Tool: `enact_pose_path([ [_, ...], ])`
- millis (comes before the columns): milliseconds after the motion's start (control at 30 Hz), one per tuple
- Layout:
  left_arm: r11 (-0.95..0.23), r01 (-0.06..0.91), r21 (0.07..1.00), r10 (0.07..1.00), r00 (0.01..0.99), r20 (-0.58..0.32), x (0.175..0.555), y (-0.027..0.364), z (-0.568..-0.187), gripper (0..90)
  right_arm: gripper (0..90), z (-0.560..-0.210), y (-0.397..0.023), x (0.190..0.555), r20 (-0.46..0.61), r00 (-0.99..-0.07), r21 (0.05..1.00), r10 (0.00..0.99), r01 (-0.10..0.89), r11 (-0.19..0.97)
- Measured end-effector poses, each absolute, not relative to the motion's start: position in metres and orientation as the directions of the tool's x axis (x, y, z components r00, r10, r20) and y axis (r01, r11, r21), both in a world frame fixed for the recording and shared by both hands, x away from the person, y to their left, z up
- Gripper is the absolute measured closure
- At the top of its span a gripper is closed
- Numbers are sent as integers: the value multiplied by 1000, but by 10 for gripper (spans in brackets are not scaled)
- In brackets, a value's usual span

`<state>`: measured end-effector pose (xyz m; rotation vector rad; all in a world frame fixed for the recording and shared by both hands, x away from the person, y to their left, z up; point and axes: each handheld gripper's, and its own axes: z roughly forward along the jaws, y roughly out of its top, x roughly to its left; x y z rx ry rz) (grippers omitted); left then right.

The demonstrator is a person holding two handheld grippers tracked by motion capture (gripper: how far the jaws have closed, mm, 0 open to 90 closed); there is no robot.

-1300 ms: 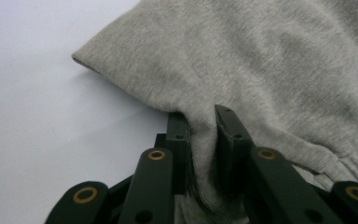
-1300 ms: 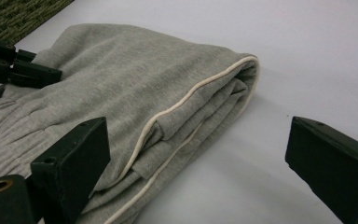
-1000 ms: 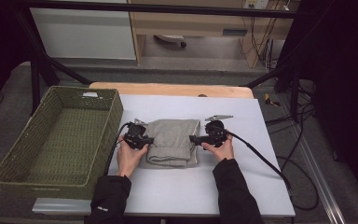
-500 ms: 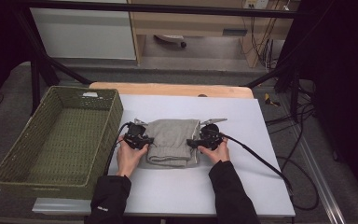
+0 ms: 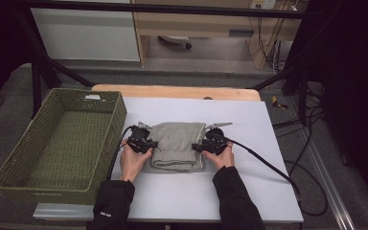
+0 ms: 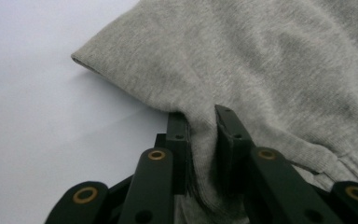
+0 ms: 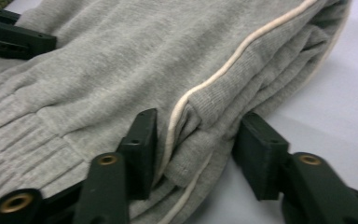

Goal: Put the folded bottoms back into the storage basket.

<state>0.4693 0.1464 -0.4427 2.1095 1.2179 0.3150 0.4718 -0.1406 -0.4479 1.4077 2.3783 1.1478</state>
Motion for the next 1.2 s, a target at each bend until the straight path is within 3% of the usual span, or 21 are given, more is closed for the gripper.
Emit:
enact_pose_path([
  [267, -331, 677, 657, 837, 532, -126, 469, 147, -443, 772, 683, -449, -140, 471, 253, -561, 682, 788, 681, 267],
  [433, -315, 685, 657, 840, 523, -143, 470, 148, -443, 778, 713, -448, -140, 471, 256, -560, 683, 788, 682, 262],
  [1200, -298, 685, 665, 828, 533, -177, 470, 153, -436, 790, 738, -439, -143, 467, 267, -566, 700, 780, 670, 247],
])
